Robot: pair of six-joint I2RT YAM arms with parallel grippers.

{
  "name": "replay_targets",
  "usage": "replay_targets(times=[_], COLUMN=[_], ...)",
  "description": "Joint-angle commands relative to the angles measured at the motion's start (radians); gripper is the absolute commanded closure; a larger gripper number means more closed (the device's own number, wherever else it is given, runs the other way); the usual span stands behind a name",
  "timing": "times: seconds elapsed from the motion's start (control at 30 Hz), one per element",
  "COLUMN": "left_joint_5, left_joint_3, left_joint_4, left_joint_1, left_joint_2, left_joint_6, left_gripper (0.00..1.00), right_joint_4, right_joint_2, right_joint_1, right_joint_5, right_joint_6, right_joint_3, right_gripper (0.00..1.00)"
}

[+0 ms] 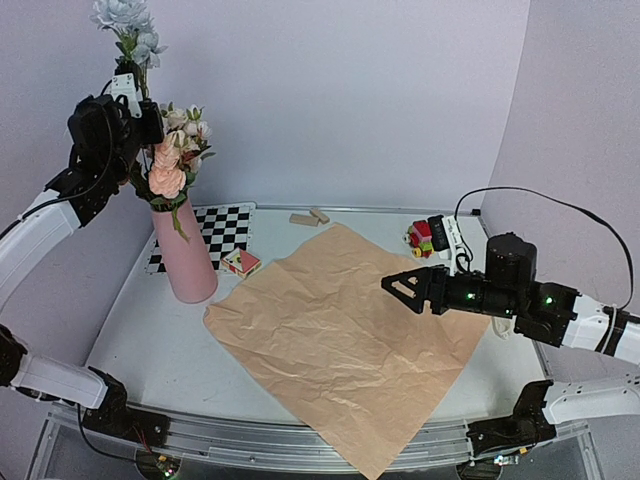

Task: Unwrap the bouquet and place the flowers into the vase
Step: Insert the fake flower into the vase.

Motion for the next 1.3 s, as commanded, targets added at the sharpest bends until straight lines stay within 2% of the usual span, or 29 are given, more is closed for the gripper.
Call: replay_targets(times=[0.0,0.33,0.57,0.63,0.73,0.83,1.27], left_joint_5=[-0.024,0.011,0.033,0.028,0.018,0.005,0.064], left_joint_3=[0.059,-0.184,-0.252,-0.251,-0.241,-0.217,-0.138], left_joint_4=[0.087,0.094,0.07,0.062,0.041,0.005,-0.257], left_joint_1=[0.006,0.007,0.008,0.007,0.007,0.007,0.007], left_joint_2=[-0.002,-0.099,-0.119,-0.116,-0.115,-0.115,-0.203], left_joint_6=[-0.022,-0.09,-0.119,-0.121,-0.121,-0.153,-0.297], left_gripper=[1.0,1.0,0.99,0.92,0.73,0.61,0.46], right_joint_4=[0.038,0.041,0.049,0.051,0.052,0.052,0.056], right_joint_2=[0.0,0.005,0.014,0.016,0.014,0.01,0.023], right_joint_1=[-0.001,0.0,-0.001,0.0,0.0,-0.001,0.0], right_joint_5=[-0.01,-0.013,-0.018,-0.021,-0.022,-0.02,-0.029], right_joint_6=[-0.011,-0.014,-0.006,-0.004,-0.002,-0.002,0.005], right_joint_3=[0.049,0.047,0.051,0.05,0.048,0.047,0.049], right_gripper=[0.21,0.21,0.21,0.21,0.21,0.21,0.21])
